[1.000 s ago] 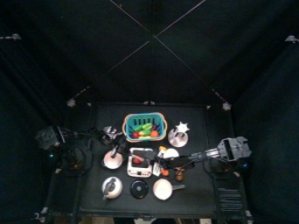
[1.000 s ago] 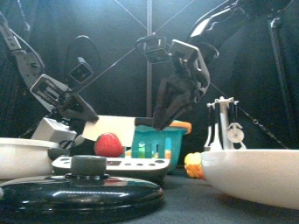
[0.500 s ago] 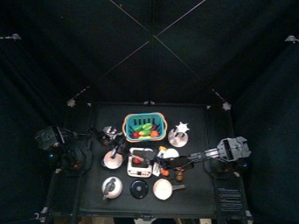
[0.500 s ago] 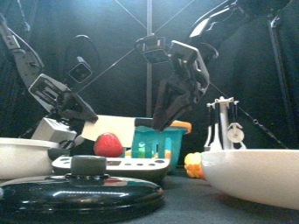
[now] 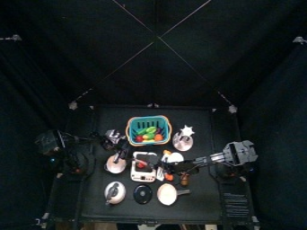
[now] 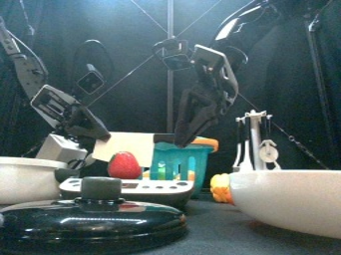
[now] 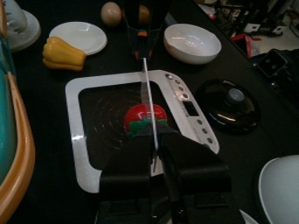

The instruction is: Cut strawberry and drop knife

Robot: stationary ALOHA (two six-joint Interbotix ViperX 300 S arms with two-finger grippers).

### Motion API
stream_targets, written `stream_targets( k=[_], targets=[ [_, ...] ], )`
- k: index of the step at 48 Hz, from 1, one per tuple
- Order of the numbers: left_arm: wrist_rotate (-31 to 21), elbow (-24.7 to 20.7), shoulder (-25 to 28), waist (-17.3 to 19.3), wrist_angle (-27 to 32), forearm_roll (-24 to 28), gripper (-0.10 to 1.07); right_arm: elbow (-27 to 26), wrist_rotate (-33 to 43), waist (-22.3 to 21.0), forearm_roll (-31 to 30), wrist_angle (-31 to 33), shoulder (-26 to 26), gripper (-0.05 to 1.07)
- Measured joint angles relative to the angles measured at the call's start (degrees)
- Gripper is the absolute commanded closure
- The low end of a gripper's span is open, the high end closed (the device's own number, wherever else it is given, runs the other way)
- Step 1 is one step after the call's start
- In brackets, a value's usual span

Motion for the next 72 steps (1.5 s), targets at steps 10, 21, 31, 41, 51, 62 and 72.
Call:
stream_targets(
  k=[10, 21, 31, 41, 51, 62, 72],
  targets=[
    [0.09, 0.35, 0.0, -0.26, 0.88, -0.09, 0.53, -0.09, 0.0, 0.09, 0.09, 0.0, 0.0, 0.78],
    [0.0, 0.53, 0.18, -0.44, 1.41, -0.09, 0.53, -0.18, 0.0, 0.0, 0.26, 0.0, 0.18, 0.78],
    [0.0, 0.53, 0.18, -0.44, 1.49, -0.09, 0.53, -0.35, 0.0, 0.09, 0.44, 0.0, 0.62, 0.78],
    [0.0, 0.53, 0.18, -0.53, 1.93, -0.18, 0.53, -0.53, 0.09, 0.09, 0.44, 0.0, 1.32, 0.78],
    [0.0, 0.7, 0.35, -0.62, 2.2, -0.18, 0.53, -0.62, 0.09, 0.09, 0.44, 0.0, 1.58, 0.78],
    [0.0, 0.7, 0.44, -0.62, 2.2, -0.18, 0.53, -0.7, 0.09, 0.09, 0.44, 0.0, 1.58, 0.78],
    [0.0, 0.7, 0.44, -0.7, 2.9, -0.26, 0.53, -0.79, 0.09, 0.09, 0.44, 0.0, 1.85, 0.78]
  ],
)
